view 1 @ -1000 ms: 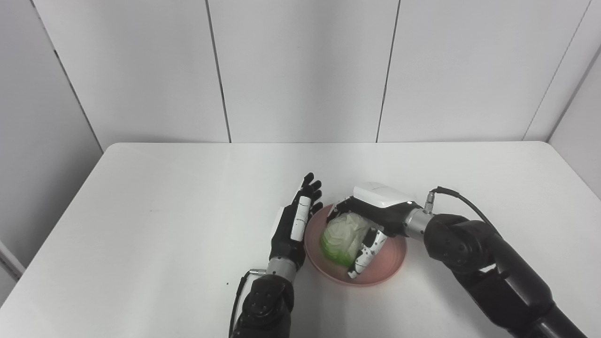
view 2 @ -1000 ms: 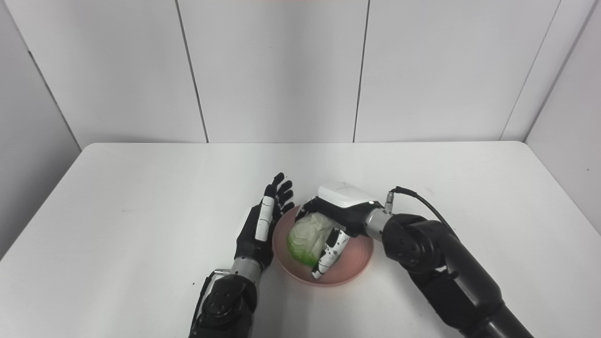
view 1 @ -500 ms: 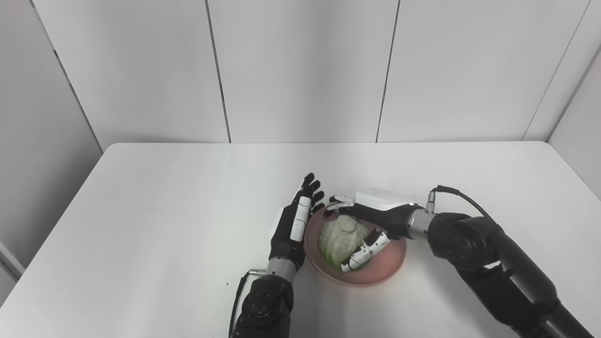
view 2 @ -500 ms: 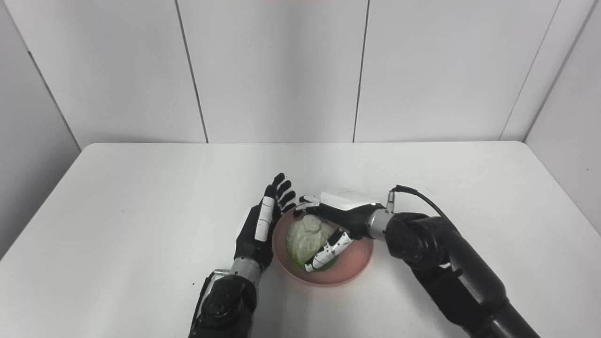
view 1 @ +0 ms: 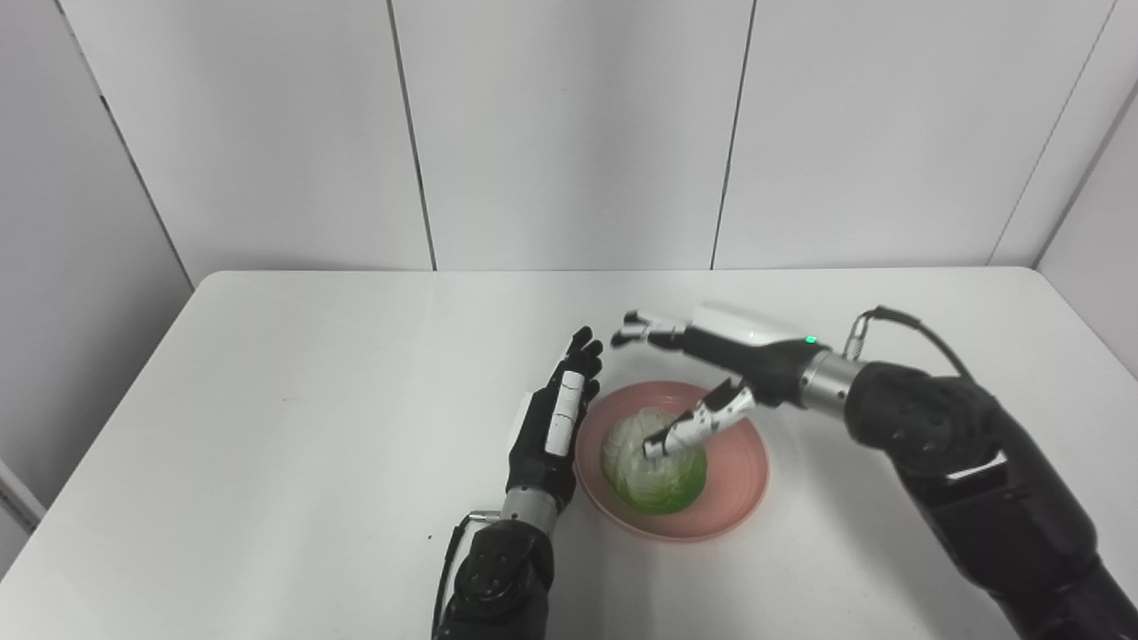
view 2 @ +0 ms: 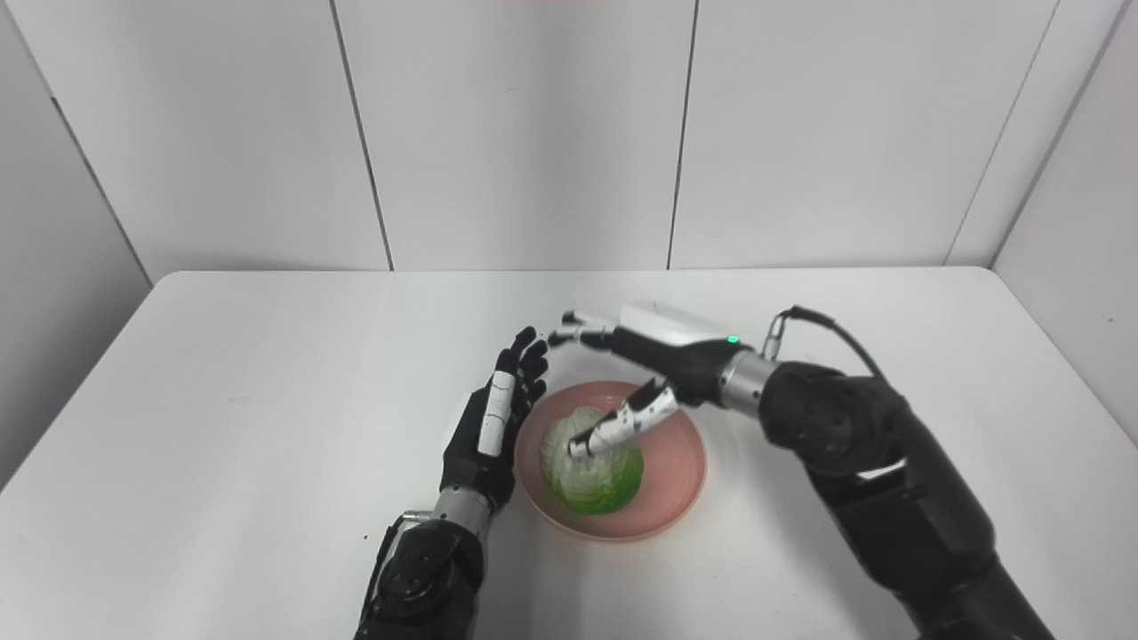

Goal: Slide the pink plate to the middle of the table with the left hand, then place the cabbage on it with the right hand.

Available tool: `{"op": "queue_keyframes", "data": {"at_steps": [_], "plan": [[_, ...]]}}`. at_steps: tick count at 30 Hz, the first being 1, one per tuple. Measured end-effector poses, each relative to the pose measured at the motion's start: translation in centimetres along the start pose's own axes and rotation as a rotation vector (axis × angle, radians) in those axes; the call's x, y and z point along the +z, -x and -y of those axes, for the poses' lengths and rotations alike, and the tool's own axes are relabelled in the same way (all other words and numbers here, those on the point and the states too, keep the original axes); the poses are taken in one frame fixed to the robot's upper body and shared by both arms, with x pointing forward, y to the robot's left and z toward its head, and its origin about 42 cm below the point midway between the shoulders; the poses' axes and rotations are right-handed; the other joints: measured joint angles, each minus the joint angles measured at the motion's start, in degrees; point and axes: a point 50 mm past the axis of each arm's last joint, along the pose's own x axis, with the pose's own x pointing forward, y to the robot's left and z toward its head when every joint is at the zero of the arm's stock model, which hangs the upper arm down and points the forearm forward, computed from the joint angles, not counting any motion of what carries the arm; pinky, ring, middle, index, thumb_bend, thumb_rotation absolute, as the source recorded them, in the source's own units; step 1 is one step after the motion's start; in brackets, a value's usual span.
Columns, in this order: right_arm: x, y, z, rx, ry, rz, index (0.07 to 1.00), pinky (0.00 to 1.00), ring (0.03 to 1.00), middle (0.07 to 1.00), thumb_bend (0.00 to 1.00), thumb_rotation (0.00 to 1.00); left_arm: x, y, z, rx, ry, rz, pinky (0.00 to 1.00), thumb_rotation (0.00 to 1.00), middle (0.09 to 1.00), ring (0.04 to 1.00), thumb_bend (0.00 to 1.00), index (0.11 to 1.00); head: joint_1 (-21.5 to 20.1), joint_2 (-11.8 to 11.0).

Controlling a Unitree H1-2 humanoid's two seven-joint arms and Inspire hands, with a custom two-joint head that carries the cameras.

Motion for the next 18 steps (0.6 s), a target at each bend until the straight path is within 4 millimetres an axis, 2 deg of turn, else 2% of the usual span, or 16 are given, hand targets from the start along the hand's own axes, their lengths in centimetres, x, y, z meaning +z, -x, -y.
{"op": "queue_keyframes", "data": {"at_steps": [3,6,7,8,13,15,18], "plan": [[-0.5,0.9,0.9,-0.089,-0.062,0.019,0.907,0.82,0.948,0.949,1.0,0.61,0.0,0.0,-0.1,0.008,-0.005,0.005,0.91,0.92,0.935,0.915,0.87,0.94,0.0,-0.09],[-1.7,2.0,0.7,-0.226,-0.176,0.018,0.922,0.77,0.936,0.956,1.0,0.68,0.0,0.0,-0.4,0.041,-0.022,0.025,0.87,0.92,0.919,0.898,0.85,0.943,0.18,-0.09],[-2.2,2.2,0.4,-0.262,-0.211,0.012,0.926,0.78,0.923,0.939,0.99,0.79,0.0,0.0,-0.6,0.057,-0.033,0.031,0.87,0.93,0.924,0.906,0.85,0.944,0.18,-0.09],[-2.8,2.4,-0.1,-0.302,-0.257,0.004,0.933,0.84,0.937,0.938,0.96,0.82,0.1,0.0,-0.6,0.066,-0.038,0.038,0.88,0.93,0.93,0.915,0.84,0.934,0.61,-0.09],[-5.7,2.7,-4.5,-0.467,-0.61,-0.02,0.949,0.92,0.95,0.937,0.91,0.86,0.3,0.1,-1.1,0.113,-0.051,0.067,0.91,0.92,0.936,0.944,0.85,0.911,0.79,-0.18],[-6.8,2.7,-6.5,-0.502,-0.729,-0.05,0.951,0.95,0.949,0.933,0.95,0.88,0.4,0.1,-1.3,0.138,-0.06,0.077,0.98,0.93,0.941,0.966,0.86,0.899,0.79,-0.26],[-8.3,2.5,-9.1,-0.589,-0.907,-0.097,0.966,0.98,0.957,0.949,0.99,0.91,0.5,0.2,-1.7,0.187,-0.089,0.094,1.0,0.95,0.957,0.986,0.83,0.903,0.79,-0.18]]}}
